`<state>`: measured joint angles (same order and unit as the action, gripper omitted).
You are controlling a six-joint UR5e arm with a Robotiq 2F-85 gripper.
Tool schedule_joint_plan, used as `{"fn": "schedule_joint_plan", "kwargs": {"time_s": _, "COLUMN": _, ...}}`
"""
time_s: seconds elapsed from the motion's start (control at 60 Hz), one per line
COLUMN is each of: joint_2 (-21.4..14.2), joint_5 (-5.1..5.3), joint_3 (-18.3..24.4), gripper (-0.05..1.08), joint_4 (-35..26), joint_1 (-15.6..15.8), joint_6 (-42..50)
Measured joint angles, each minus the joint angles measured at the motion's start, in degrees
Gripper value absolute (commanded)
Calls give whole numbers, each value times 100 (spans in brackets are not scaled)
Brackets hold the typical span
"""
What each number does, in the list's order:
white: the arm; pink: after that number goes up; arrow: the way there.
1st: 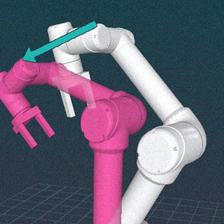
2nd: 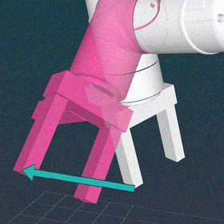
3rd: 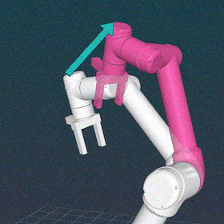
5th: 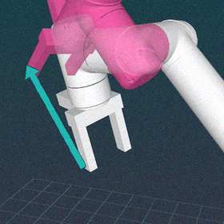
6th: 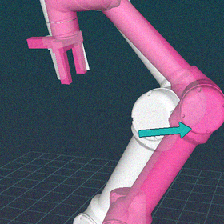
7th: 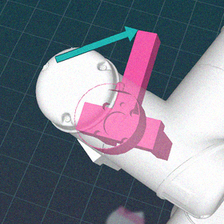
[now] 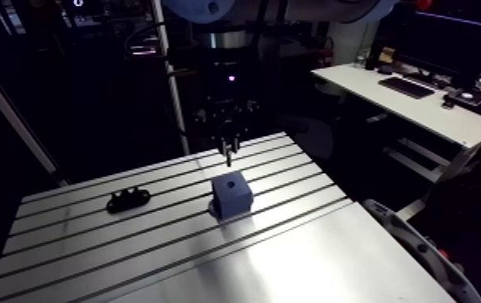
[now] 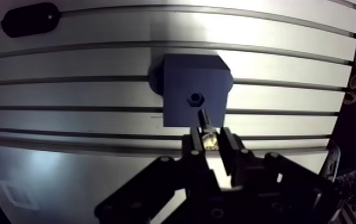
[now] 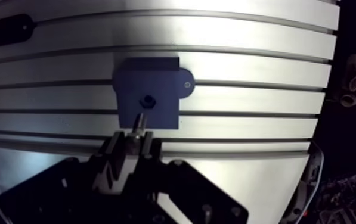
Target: Pick up the M10 bolt and insert it into the hex recess until seated.
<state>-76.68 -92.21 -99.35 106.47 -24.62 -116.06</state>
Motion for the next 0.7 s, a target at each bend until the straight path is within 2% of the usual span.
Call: {"fn": "schedule_joint_plan", "kwargs": {"time_s": 0.7, "joint_2": 74, "joint_5": -7, "joint_3": -275, "gripper": 83, "joint_4": 287, "joint_1": 9, "joint_6": 2}}
